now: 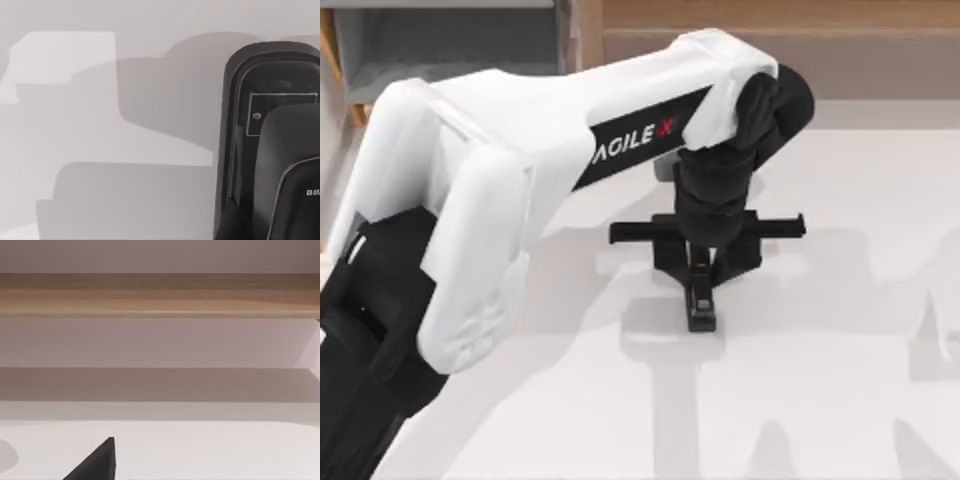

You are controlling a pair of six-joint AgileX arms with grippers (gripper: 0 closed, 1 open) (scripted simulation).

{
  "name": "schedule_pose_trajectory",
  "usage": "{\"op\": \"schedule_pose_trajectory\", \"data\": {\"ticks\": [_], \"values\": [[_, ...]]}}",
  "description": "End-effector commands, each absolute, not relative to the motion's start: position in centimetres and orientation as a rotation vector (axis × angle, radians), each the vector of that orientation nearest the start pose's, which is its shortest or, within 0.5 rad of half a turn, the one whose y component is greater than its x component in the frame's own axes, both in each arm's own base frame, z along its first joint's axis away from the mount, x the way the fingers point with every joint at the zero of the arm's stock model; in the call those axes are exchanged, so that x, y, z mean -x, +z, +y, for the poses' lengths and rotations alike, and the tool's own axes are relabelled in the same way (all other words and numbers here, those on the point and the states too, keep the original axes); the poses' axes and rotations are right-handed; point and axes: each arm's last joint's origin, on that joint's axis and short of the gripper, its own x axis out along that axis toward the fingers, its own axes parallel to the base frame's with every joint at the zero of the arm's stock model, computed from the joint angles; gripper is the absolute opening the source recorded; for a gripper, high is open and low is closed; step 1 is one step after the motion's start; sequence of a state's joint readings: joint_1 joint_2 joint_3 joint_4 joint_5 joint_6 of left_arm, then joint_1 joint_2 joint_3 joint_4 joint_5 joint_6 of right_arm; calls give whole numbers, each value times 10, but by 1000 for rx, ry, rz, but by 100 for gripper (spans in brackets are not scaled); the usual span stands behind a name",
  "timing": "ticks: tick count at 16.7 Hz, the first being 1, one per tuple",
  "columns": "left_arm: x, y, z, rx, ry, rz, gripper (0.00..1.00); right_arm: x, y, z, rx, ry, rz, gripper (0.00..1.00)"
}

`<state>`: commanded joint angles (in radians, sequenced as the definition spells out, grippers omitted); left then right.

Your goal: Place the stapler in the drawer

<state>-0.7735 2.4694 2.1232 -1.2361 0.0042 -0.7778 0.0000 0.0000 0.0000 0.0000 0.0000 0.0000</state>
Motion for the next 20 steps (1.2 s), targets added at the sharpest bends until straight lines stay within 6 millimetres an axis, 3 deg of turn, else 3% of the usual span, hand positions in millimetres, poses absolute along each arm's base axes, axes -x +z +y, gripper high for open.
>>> {"op": "schedule_pose_trajectory", "data": {"ticks": [2, 6, 8, 10, 13, 16, 18, 20], "values": [[-349, 147, -333, 11, 14, 1570, 0, -106, 160, -1, 0, 0, 0, 100], [-350, 144, -333, 8, 16, 1573, 0, -106, 160, -1, 0, 0, 0, 100], [-359, 163, -323, 30, 3, 1540, 0, -106, 160, -1, 0, 0, 0, 100], [-376, 195, -300, 63, -8, 1481, 0, -106, 160, -1, 0, 0, 0, 100], [-406, 255, -238, 108, 2, 1363, 0, -106, 160, -1, 0, 0, 0, 100], [-428, 307, -154, 121, 57, 1249, 0, -106, 160, -1, 0, 0, 0, 100], [-438, 328, -94, 106, 115, 1203, 0, -106, 160, -1, 0, 0, 0, 100], [-446, 334, -35, 79, 176, 1194, 0, -106, 160, -1, 0, 0, 0, 100]]}}
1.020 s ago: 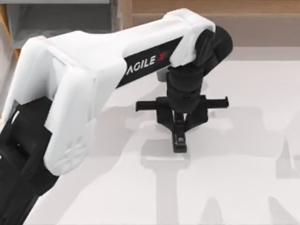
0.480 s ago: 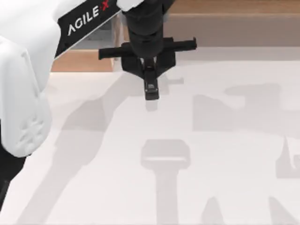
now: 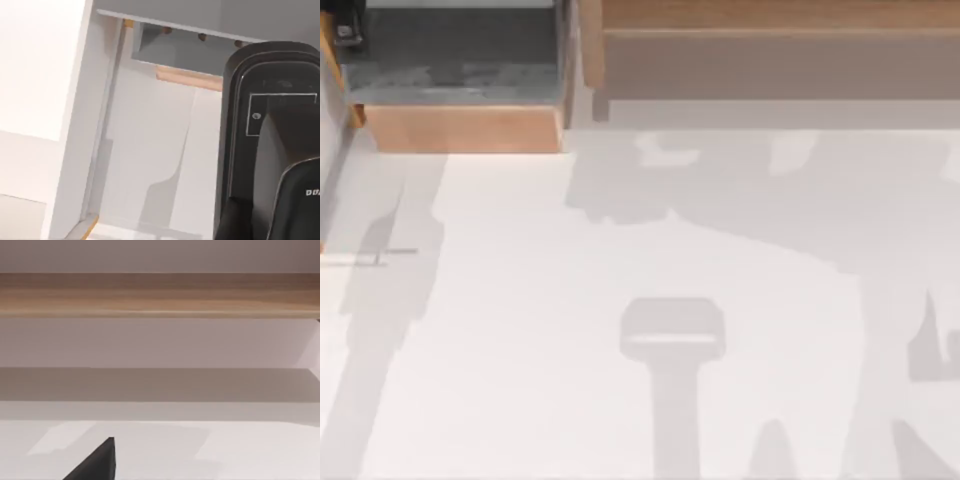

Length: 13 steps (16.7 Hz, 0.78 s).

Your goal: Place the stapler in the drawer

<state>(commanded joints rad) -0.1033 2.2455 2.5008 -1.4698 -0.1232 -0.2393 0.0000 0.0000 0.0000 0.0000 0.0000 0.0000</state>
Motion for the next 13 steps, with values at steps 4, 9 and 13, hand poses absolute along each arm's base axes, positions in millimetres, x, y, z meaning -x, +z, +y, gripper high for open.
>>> {"op": "schedule_pose_trajectory", "data": {"ticks": [4, 9, 13], "values": [[-461, 306, 71, 27, 247, 1276, 0, -106, 160, -1, 0, 0, 0, 100], [-476, 227, 156, 6, 160, 1435, 0, -106, 160, -1, 0, 0, 0, 100], [-480, 179, 174, -7, 22, 1531, 0, -106, 160, -1, 0, 0, 0, 100]]}}
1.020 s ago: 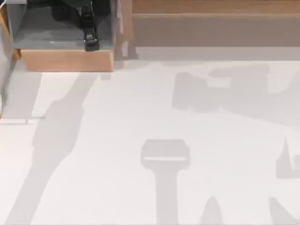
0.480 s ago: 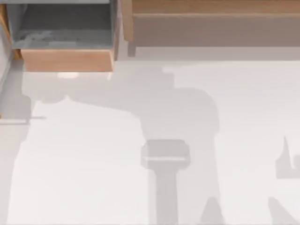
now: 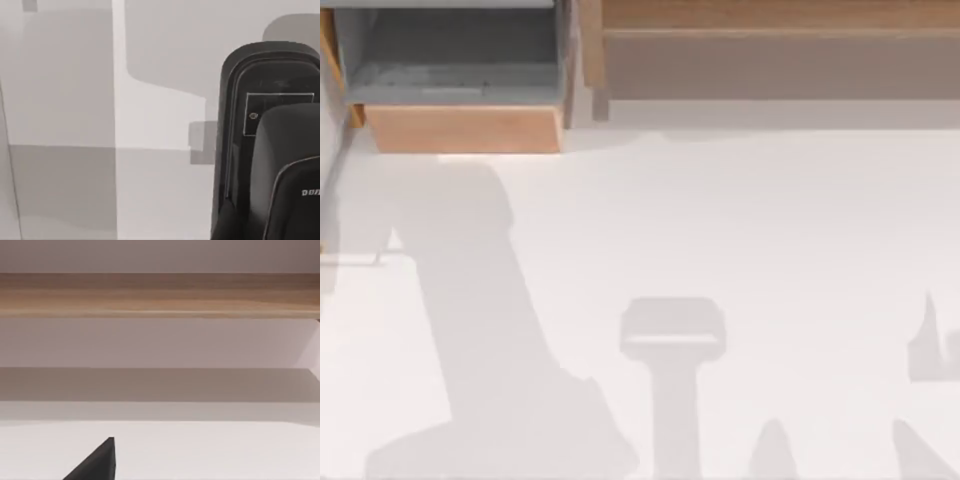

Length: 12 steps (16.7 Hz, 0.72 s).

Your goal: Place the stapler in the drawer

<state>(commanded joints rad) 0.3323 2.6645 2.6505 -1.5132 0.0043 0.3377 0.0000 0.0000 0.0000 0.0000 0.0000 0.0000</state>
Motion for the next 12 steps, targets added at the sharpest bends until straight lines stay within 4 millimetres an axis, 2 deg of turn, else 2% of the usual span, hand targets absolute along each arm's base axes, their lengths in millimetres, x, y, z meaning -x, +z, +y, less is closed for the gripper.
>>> {"op": "schedule_pose_trajectory", "data": {"ticks": [2, 12], "values": [[-479, 170, 175, -11, -20, 1564, 0, -106, 160, -1, 0, 0, 0, 100], [-480, 164, 173, -18, -25, 1564, 0, -106, 160, -1, 0, 0, 0, 100]]}}
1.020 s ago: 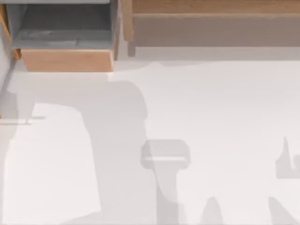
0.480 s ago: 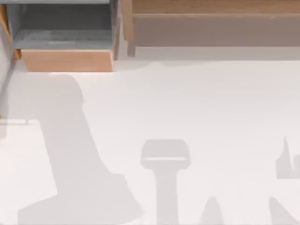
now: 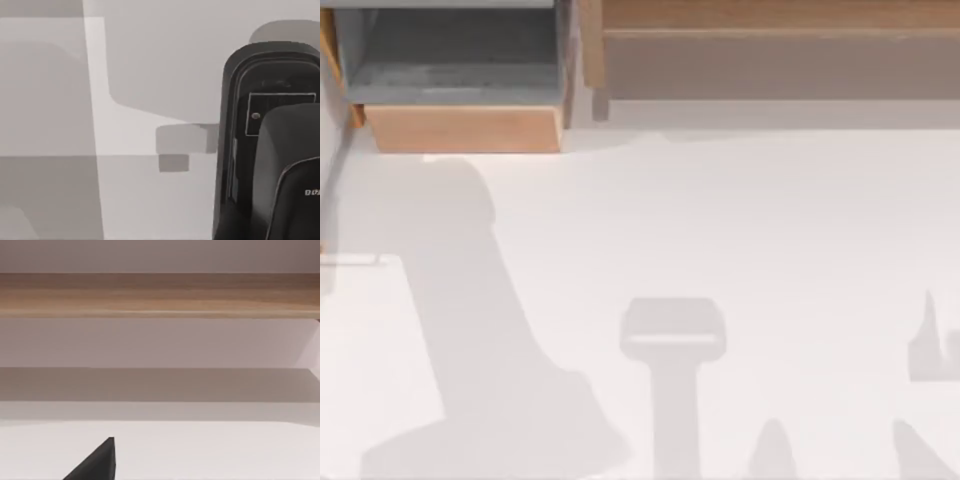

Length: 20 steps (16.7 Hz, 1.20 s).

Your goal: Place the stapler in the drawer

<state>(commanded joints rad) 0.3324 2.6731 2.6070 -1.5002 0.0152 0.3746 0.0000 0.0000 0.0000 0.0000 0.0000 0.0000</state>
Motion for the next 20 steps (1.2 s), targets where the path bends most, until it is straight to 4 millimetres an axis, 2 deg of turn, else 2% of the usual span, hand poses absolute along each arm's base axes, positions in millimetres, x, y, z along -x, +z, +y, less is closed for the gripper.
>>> {"op": "schedule_pose_trajectory", "data": {"ticks": [7, 20], "values": [[-479, 158, 175, -12, -26, 1570, 0, -106, 160, -1, 0, 0, 0, 100], [-479, 158, 175, -12, -26, 1570, 98, -106, 160, -1, 0, 0, 0, 100]]}}
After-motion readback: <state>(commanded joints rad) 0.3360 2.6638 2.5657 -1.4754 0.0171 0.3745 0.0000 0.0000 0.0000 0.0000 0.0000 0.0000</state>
